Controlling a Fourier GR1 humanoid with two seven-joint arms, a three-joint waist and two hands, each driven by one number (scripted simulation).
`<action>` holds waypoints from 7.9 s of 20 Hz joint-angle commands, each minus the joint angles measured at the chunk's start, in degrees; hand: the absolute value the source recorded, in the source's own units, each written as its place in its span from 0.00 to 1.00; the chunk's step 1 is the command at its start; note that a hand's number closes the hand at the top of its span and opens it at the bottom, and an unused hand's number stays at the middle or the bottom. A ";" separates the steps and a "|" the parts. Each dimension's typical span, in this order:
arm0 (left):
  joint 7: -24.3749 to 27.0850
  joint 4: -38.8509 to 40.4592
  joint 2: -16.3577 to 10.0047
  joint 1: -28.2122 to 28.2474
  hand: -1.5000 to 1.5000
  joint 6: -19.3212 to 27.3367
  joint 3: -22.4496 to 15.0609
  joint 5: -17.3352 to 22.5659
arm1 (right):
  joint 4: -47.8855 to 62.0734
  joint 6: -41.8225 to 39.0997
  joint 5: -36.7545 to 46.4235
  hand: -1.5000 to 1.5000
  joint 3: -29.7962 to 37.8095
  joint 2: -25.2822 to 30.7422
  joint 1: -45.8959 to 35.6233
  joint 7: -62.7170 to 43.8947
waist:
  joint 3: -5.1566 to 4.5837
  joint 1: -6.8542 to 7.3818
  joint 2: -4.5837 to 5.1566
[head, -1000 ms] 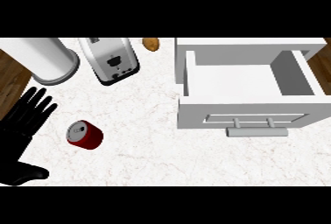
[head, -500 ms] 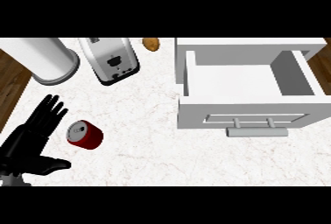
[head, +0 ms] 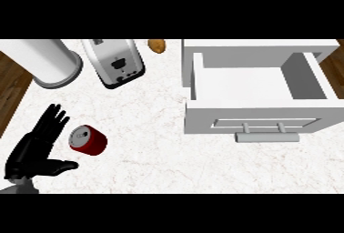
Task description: Pick up the can, place it into the drawer and close the drawer
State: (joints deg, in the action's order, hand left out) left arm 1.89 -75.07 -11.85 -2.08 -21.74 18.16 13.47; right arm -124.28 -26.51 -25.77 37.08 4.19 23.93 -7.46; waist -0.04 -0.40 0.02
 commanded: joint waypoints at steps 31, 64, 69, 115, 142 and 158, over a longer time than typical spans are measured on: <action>21.20 45.07 -2.57 -17.82 1.00 -6.68 0.93 -2.89 | -3.06 -3.53 -6.39 0.00 6.34 0.08 -2.48 -10.31 | 0.01 0.03 0.01; -0.68 -5.37 11.83 -16.07 1.00 26.24 -15.33 1.79 | -7.04 -1.89 -7.91 0.00 6.45 -2.12 1.59 -9.11 | 0.06 0.41 -0.22; -6.63 -6.79 11.84 -24.79 1.00 35.21 -19.20 1.22 | -8.35 -0.07 -7.74 0.00 4.47 -2.73 0.95 -9.22 | 0.05 0.03 -0.11; -0.38 41.32 11.85 -78.29 1.00 57.91 -33.87 22.16 | -9.48 0.13 -7.20 0.00 2.02 -2.73 -0.22 -10.09 | 0.11 -3.72 0.64; 5.43 49.59 11.85 -77.75 0.00 66.21 -52.30 38.62 | -7.57 0.90 -5.32 0.00 1.06 -2.17 -4.15 -10.14 | 0.18 -5.27 1.05; 15.17 48.41 11.85 -77.15 0.00 65.89 -51.69 45.19 | -13.59 -3.50 9.52 0.00 -0.86 2.79 -11.82 -0.88 | 0.13 -4.50 1.48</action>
State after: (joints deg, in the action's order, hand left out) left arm 14.00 -26.92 -0.01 -79.65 44.52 -33.79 57.51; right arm -134.69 -28.92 -20.86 37.62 5.90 14.51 -10.54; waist 0.10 -4.93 1.30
